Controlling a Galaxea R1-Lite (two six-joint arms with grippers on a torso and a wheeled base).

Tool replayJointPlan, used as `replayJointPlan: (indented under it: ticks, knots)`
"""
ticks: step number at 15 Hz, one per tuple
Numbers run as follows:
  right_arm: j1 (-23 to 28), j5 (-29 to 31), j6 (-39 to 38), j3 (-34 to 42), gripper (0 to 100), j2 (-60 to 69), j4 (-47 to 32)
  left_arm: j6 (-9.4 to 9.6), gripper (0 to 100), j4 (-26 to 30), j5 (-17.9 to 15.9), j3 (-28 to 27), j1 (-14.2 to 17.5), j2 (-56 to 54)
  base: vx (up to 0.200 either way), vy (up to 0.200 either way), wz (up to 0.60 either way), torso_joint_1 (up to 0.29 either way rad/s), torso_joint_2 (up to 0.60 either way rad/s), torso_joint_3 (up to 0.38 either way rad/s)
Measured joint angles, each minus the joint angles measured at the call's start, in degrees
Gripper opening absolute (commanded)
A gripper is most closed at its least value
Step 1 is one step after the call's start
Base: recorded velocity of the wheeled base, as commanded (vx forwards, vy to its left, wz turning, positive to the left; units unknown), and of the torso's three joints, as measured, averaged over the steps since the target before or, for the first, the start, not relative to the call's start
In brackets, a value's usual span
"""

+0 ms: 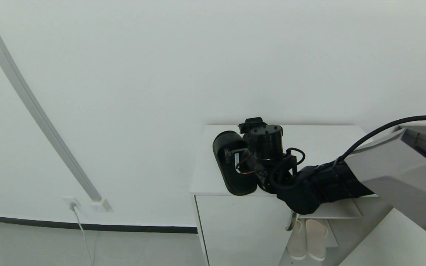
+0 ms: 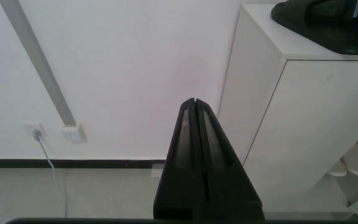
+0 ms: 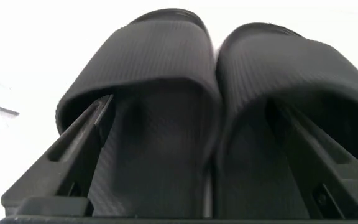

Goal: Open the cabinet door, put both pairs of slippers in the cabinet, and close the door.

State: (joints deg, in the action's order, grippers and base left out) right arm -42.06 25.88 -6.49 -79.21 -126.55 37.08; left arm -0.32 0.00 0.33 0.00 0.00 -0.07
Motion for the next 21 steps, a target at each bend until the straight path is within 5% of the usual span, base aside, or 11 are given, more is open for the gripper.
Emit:
replayJointPlan:
  ticks: [2, 3, 16, 21]
  knots:
    - [0.22, -0.67, 0.0, -1.93, 100, -0.82, -1.67, 0.0, 0, 0.02, 0.0, 0.0, 0.0, 0.0, 0.0, 0.0, 0.0, 0.0, 0.0, 0.0]
    - [0.33, -0.67, -0.02, -2.58, 0, -1.15, -1.95, -0.01, 0, 0.02, 0.0, 0.0, 0.0, 0.0, 0.0, 0.0, 0.0, 0.0, 0.0, 0.0]
    - [0.48, -0.78, -0.29, -2.6, 0, -1.27, -1.73, 0.02, 0, 0.0, -0.01, 0.0, 0.0, 0.0, 0.0, 0.0, 0.0, 0.0, 0.0, 0.0]
    - [-0.3, -5.94, 0.02, 11.52, 0, 14.09, -2.0, 0.32, 0, 0.02, -0.01, 0.0, 0.0, 0.0, 0.0, 0.0, 0.0, 0.0, 0.0, 0.0]
